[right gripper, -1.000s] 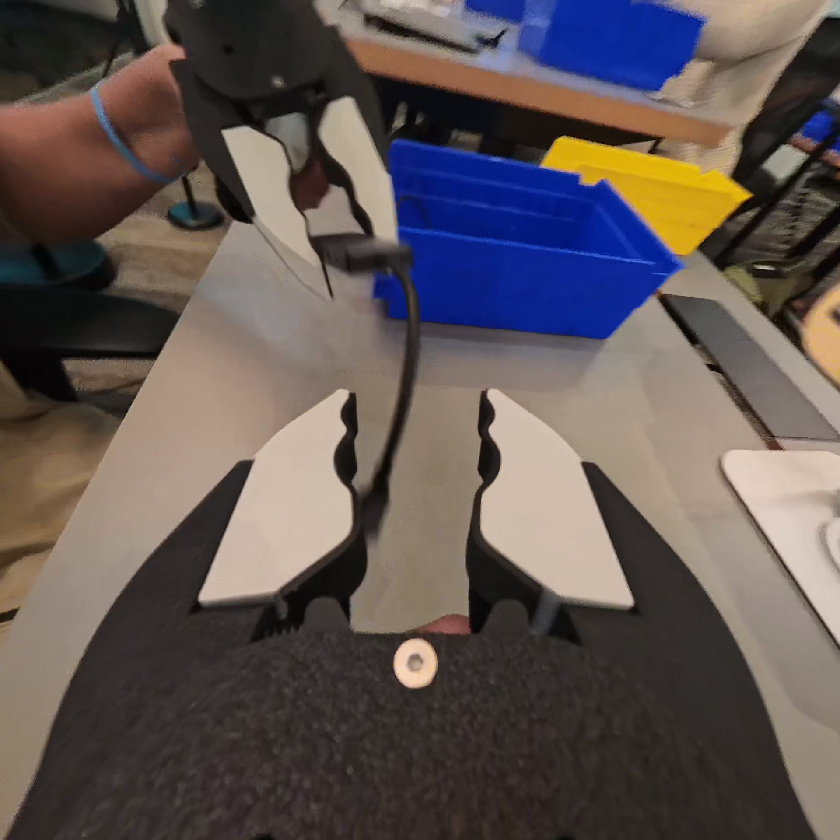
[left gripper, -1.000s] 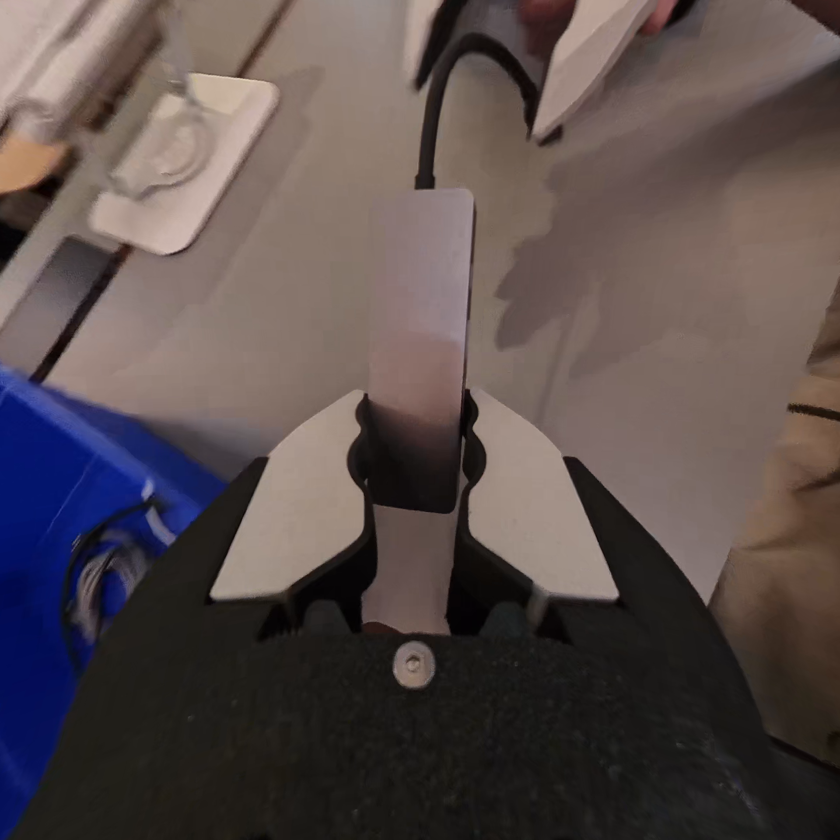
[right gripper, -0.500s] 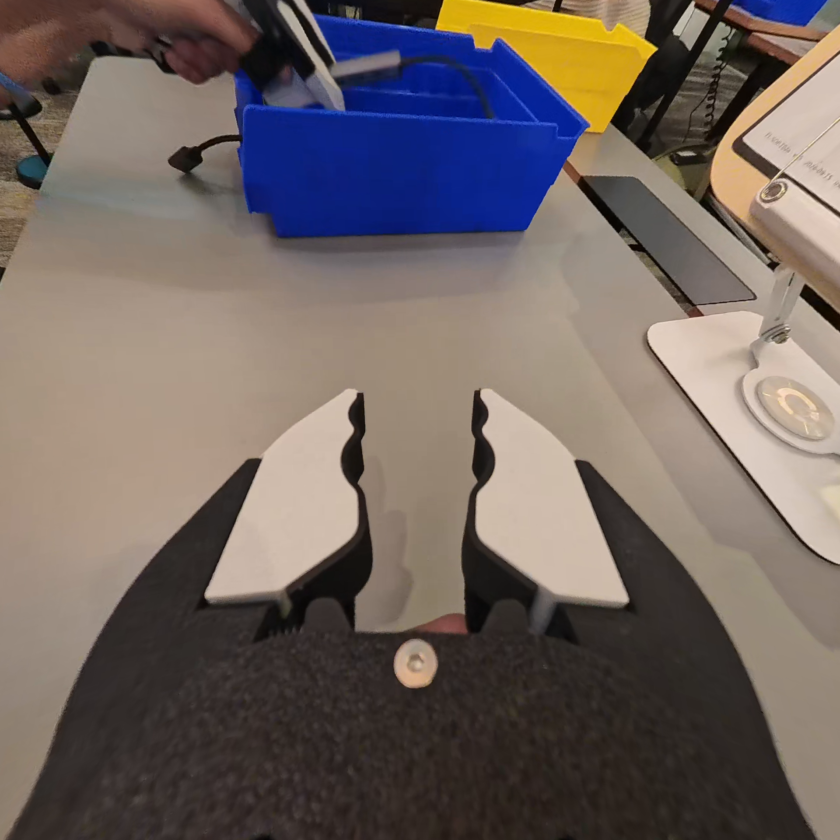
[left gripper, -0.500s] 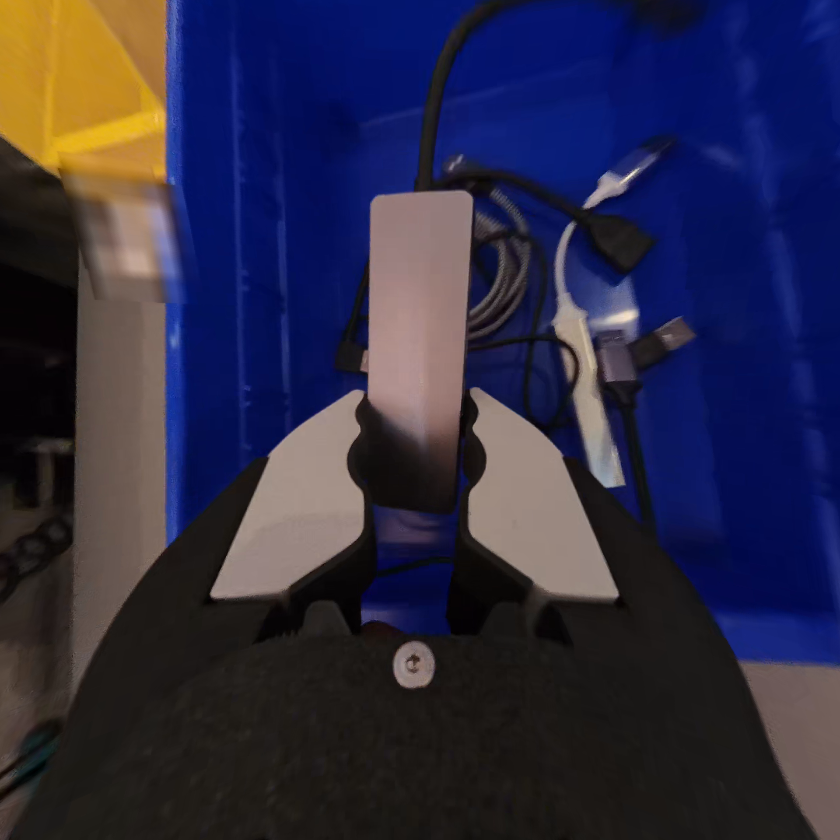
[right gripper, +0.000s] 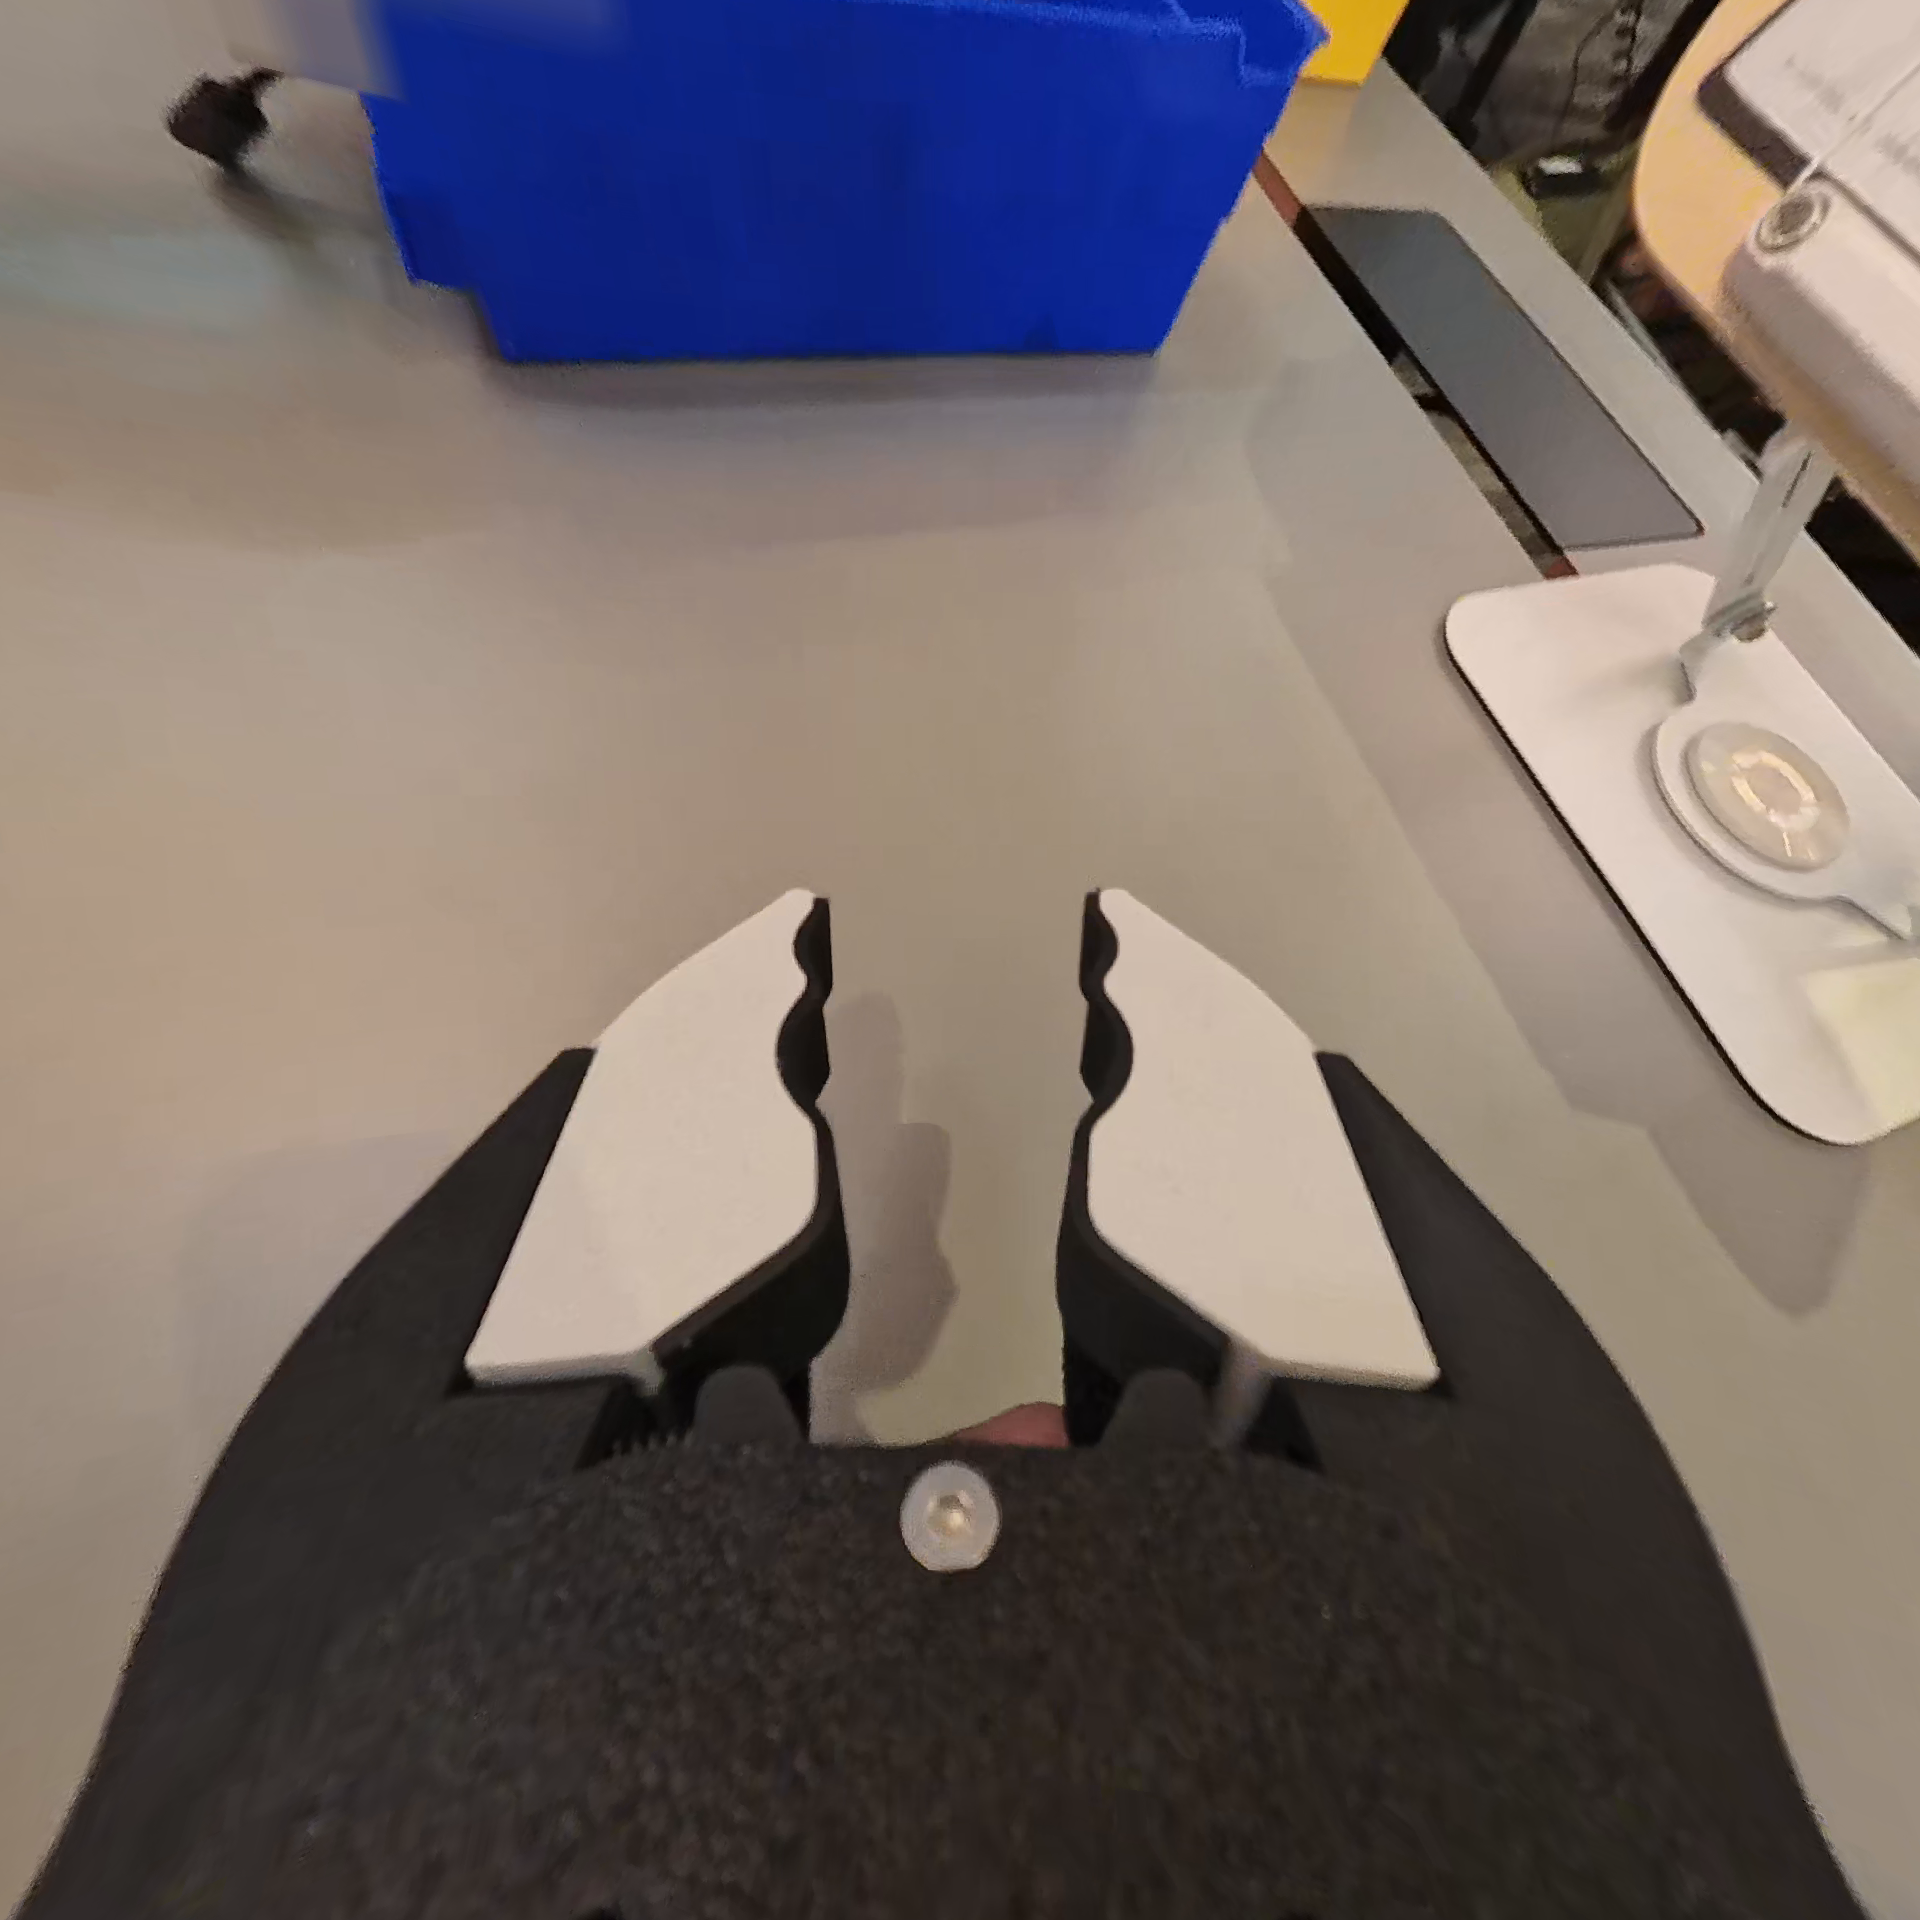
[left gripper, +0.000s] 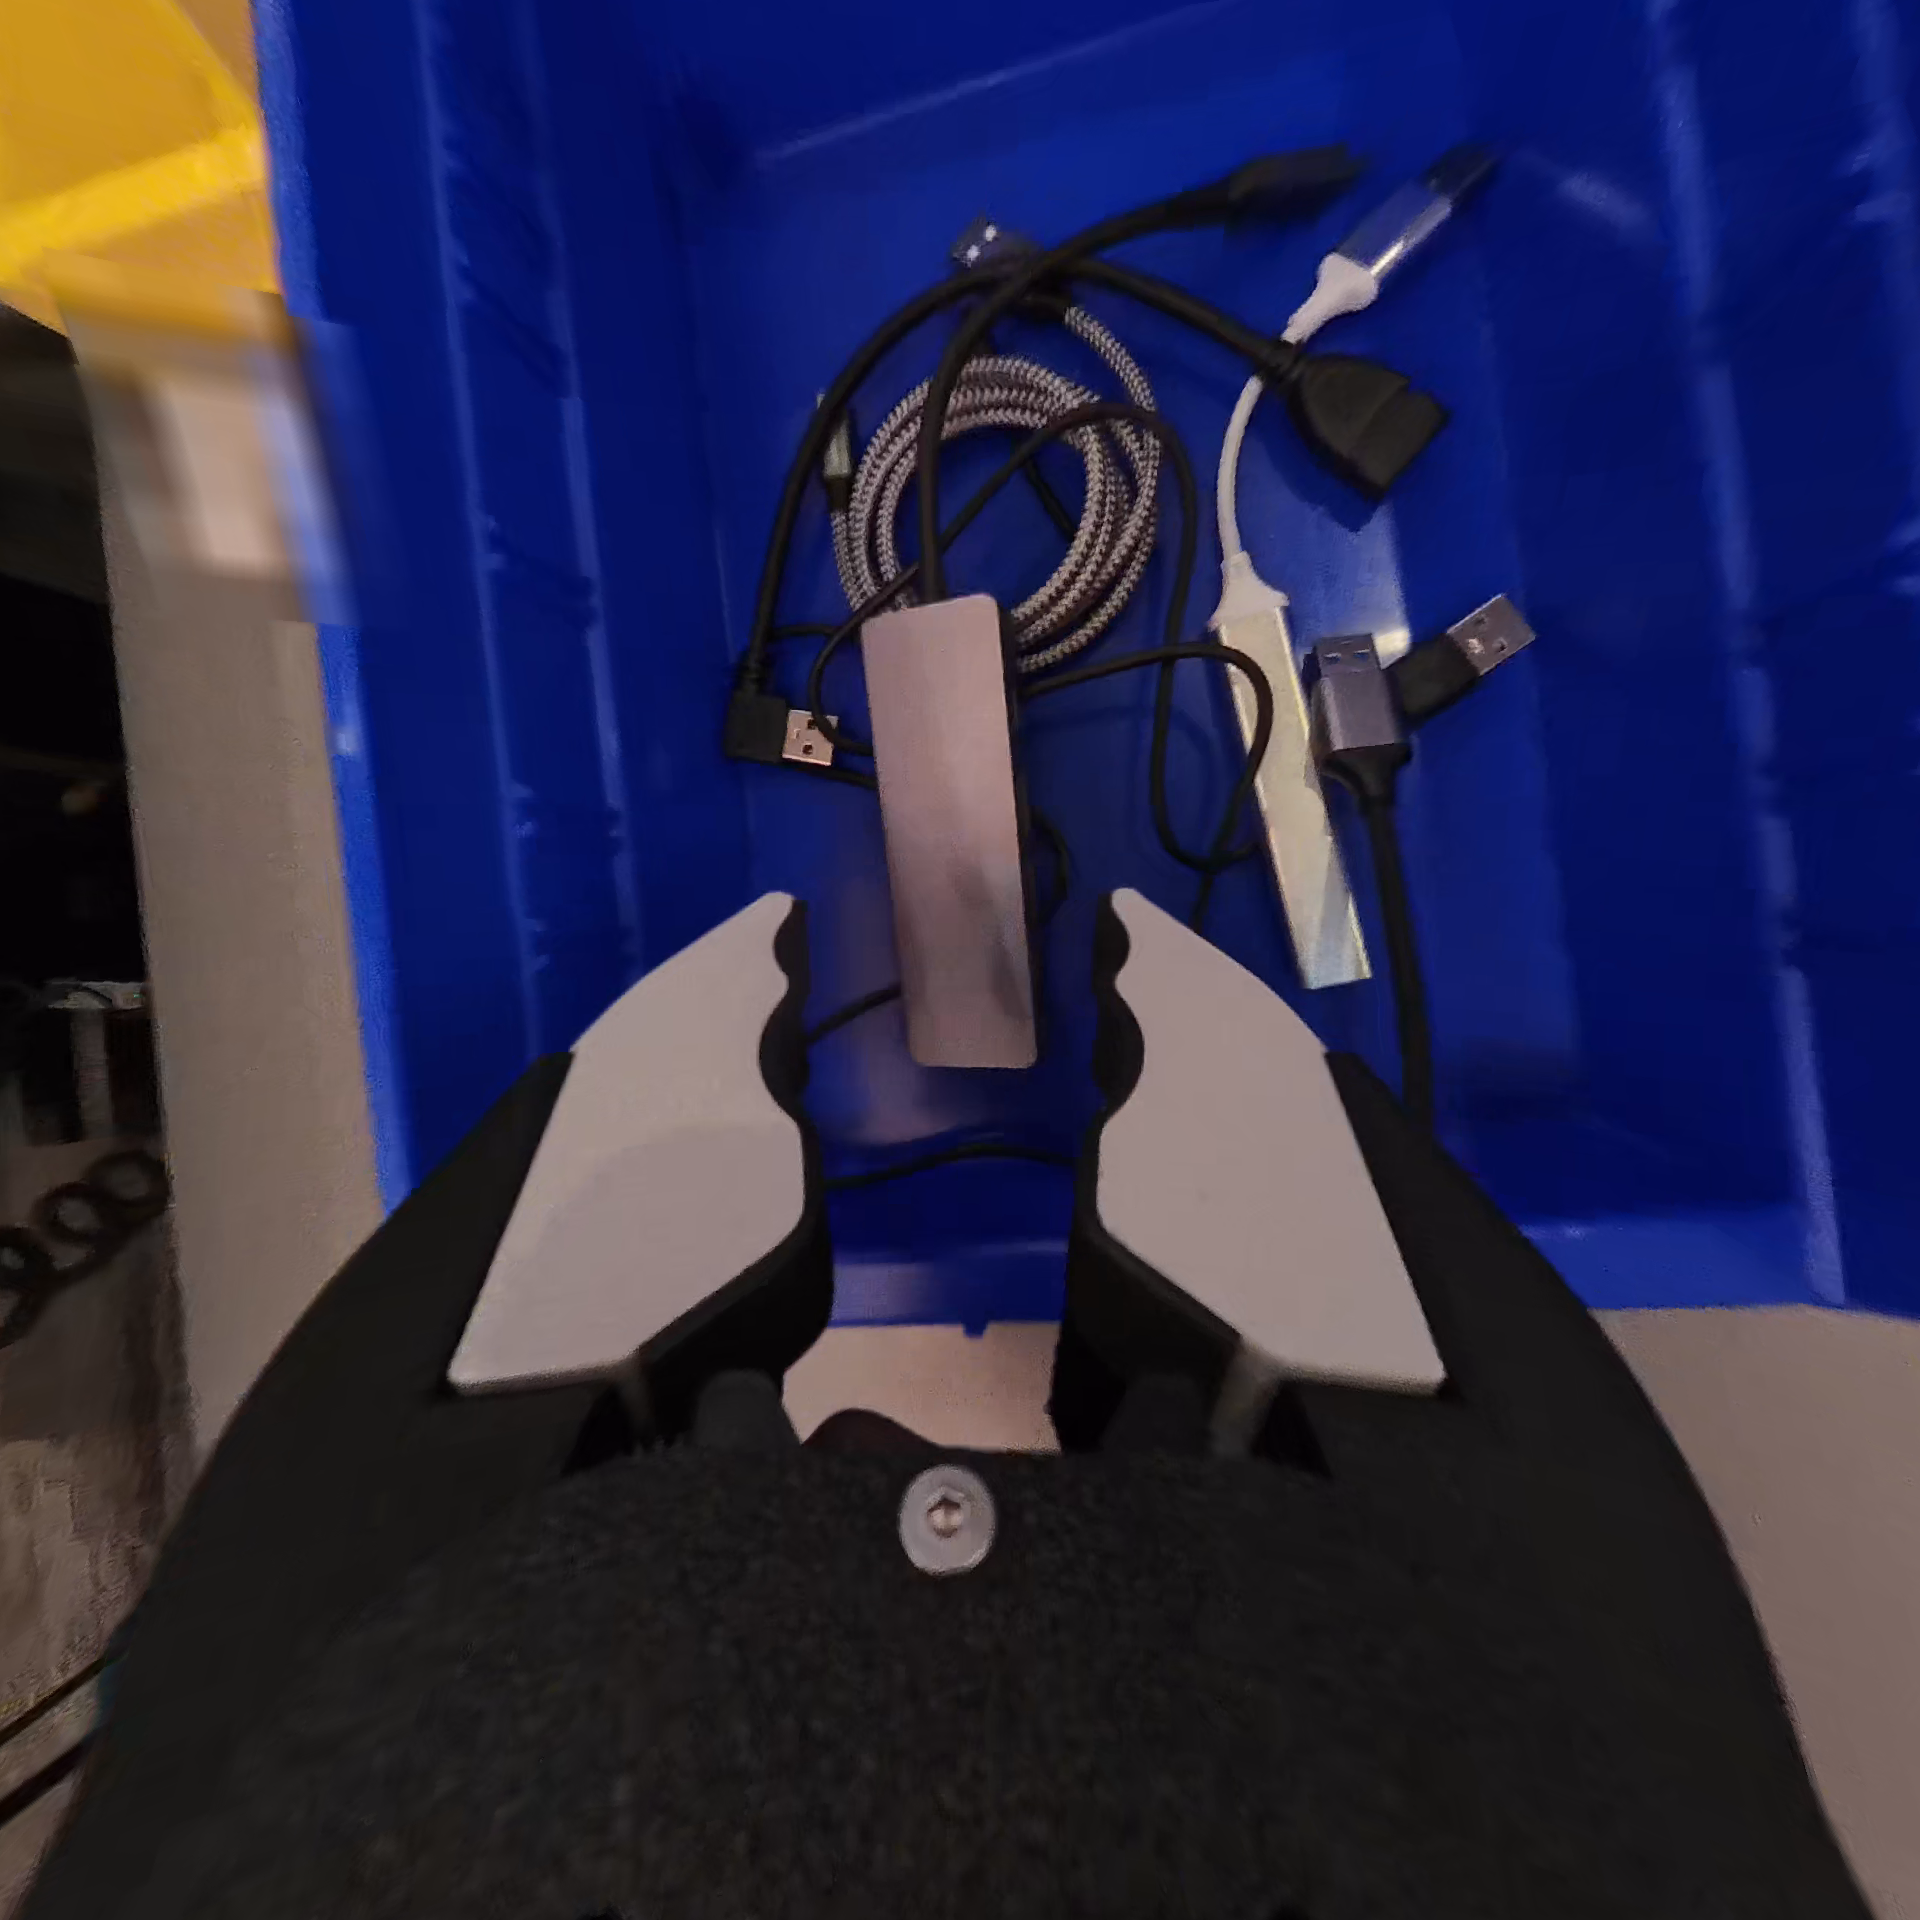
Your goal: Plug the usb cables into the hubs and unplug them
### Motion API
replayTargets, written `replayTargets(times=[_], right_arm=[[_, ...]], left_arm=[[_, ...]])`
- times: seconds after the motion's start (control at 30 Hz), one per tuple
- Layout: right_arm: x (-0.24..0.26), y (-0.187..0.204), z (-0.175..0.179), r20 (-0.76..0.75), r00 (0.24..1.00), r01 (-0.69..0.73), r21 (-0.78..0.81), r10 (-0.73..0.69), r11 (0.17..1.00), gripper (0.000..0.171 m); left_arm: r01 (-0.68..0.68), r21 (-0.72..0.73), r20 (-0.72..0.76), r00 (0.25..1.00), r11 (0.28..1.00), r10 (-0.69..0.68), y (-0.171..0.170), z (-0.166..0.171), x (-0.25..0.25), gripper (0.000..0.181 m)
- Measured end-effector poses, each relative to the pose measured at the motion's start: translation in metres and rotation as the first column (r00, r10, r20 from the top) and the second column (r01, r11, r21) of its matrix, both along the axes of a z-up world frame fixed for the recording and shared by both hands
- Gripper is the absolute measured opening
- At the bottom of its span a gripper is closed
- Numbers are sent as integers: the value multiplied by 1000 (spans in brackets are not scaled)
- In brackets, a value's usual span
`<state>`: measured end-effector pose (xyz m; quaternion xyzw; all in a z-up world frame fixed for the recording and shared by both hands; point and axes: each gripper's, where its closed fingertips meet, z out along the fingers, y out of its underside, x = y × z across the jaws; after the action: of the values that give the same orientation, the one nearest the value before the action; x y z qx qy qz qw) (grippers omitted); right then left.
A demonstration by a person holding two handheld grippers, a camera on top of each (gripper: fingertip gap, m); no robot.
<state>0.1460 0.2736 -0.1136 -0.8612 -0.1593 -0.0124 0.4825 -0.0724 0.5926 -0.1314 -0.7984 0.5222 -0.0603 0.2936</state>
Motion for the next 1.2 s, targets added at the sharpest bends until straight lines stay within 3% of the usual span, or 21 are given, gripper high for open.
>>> replayTargets(times=[0.13, 0.37, 0.47, 0.63, 0.83, 0.93, 1.03, 1.13, 1.2], right_arm=[[-3, 3, -8, 8, 1000, 2, -33, -2, 999, 47], [-9, 3, -14, 1, 1000, -25, -47, 25, 999, 46], [-8, 2, -12, -9, 1000, -28, -45, 27, 999, 46], [-10, 1, -10, -4, 999, -41, -41, 40, 998, 45], [-8, -1, -3, -29, 999, -40, -13, 40, 999, 43], [-7, -1, -4, -30, 999, -37, -14, 36, 999, 43], [-4, -2, -3, -27, 999, -29, -12, 28, 1000, 43], [1, -4, 3, -33, 999, -11, 6, 11, 1000, 43], [3, -8, 12, -55, 998, -3, 39, 6, 999, 43]], left_arm=[[20, -7, -22, 1000, 1000, -20, 4, 9, 14, 53], [-67, -103, -238, 970, 992, 41, 22, -46, 16, 55], [-71, -175, -164, 986, 982, 42, 18, -50, 19, 36], [-61, -151, -92, 995, 987, 48, 24, -44, 22, 36], [-22, -43, 138, 990, 999, 28, 25, 18, 27, 36], [78, 73, 247, 965, 994, -94, 0, 69, 39, 36], [218, 157, 283, 924, 963, -256, -52, 107, 61, 36], [396, 189, 250, 865, 898, -434, -119, 114, 95, 36], [497, 193, 167, 833, 846, -527, -156, 96, 121, 36]])
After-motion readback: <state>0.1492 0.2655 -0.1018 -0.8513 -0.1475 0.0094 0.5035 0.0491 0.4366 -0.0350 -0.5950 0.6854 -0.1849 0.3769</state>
